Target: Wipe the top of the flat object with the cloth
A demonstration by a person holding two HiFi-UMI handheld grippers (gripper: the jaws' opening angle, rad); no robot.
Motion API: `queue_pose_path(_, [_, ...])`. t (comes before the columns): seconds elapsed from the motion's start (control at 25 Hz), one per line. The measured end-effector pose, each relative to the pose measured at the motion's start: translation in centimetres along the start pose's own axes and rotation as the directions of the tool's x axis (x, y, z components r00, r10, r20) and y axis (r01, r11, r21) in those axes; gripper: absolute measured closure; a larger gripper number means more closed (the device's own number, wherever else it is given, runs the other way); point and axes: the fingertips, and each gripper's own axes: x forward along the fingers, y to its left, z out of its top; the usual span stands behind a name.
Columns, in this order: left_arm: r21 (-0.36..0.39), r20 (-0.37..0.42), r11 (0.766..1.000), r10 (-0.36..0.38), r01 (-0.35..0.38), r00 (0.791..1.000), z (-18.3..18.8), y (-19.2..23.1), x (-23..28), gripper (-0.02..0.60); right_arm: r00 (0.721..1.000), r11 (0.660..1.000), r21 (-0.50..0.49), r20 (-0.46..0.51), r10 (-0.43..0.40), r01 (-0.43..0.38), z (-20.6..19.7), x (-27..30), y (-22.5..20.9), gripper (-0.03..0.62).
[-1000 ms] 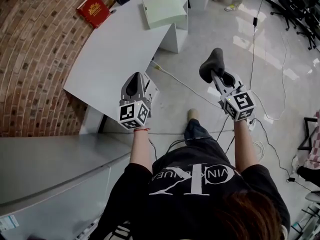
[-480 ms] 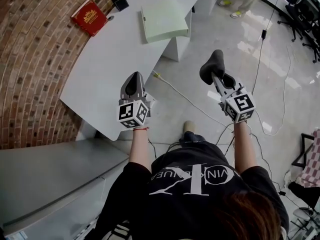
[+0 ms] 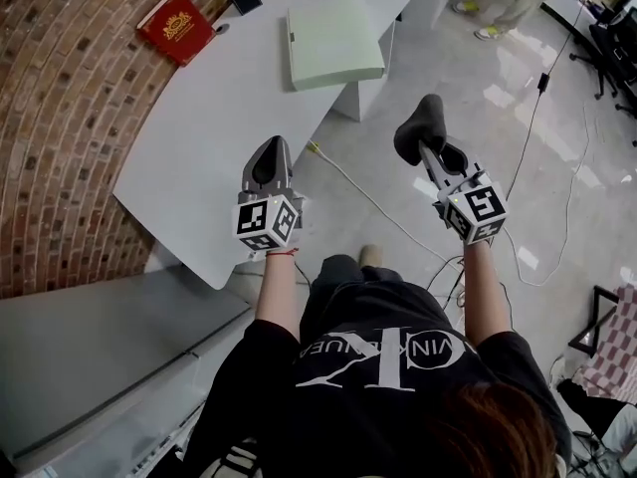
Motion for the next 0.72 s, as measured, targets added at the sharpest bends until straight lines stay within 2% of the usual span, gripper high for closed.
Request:
queue_pose_path(0.32, [-0.012, -0.029, 1.0, -0.008, 0.008, 1.0, -0.6, 1.3, 3.6, 0.569, 0.999, 0.999, 0.019, -0.018, 0.032, -0.032, -0.5, 3.6, -1.0, 0.543])
queue_pose_path(0.72, [-0.003, -0.027, 0.999, -0.039, 0.039, 0.999, 1.2, 5.3, 12.5, 0.569, 0.999, 0.999, 0.016, -0.007, 0.033, -0.033, 2.1, 11.8, -5.9, 0.543])
